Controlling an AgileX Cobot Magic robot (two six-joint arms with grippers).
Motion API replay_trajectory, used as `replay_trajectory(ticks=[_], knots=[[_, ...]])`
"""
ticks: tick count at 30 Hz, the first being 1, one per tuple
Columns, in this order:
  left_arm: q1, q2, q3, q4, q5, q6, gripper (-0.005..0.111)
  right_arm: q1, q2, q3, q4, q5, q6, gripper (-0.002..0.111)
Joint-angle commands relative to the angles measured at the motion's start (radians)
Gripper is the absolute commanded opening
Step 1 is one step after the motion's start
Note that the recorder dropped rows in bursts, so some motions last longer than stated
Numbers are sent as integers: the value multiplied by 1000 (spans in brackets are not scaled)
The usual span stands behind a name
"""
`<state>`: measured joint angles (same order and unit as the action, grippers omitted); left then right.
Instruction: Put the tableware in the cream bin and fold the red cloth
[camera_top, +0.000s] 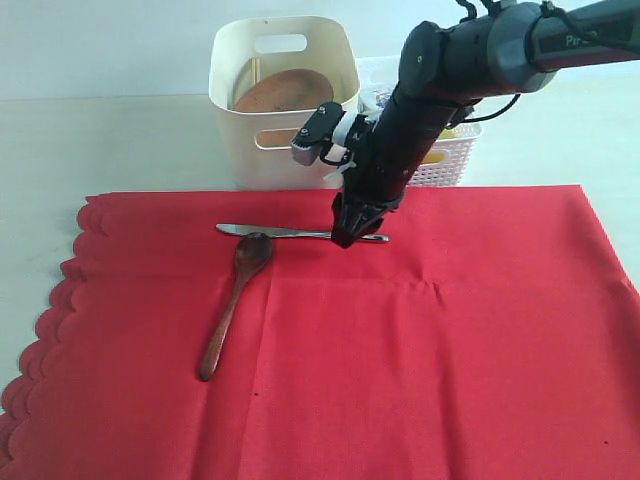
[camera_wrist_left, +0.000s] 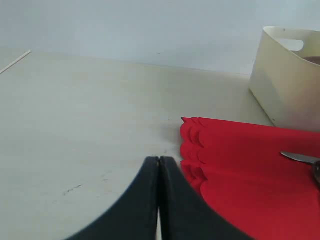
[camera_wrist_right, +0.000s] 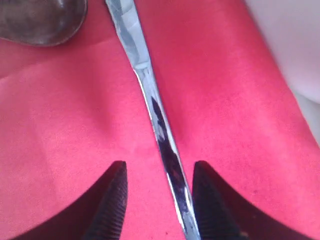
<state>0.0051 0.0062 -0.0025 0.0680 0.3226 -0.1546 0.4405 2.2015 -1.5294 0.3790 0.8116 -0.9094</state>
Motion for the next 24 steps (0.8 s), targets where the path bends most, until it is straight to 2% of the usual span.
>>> replay_trajectory(ticks=[1,11,13,14,16,24], knots=[[-6,-6,3,-1,-4,-3,1,2,15,-6,2,-42,-13,42],[-6,-6,3,-1,-4,-3,1,2,72,-6,2,-58,-6,40],[-6,-6,3,-1,-4,-3,1,2,74,-6,2,-58,-6,27],[-6,-6,3,-1,-4,-3,1,2,74,-6,-1,-49,-6,12],[-6,-6,3,-1,-4,-3,1,2,72,-6,-5,-15,-3,0],[-6,-6,3,-1,-4,-3,1,2,-14,-6,-57,43,24,0]])
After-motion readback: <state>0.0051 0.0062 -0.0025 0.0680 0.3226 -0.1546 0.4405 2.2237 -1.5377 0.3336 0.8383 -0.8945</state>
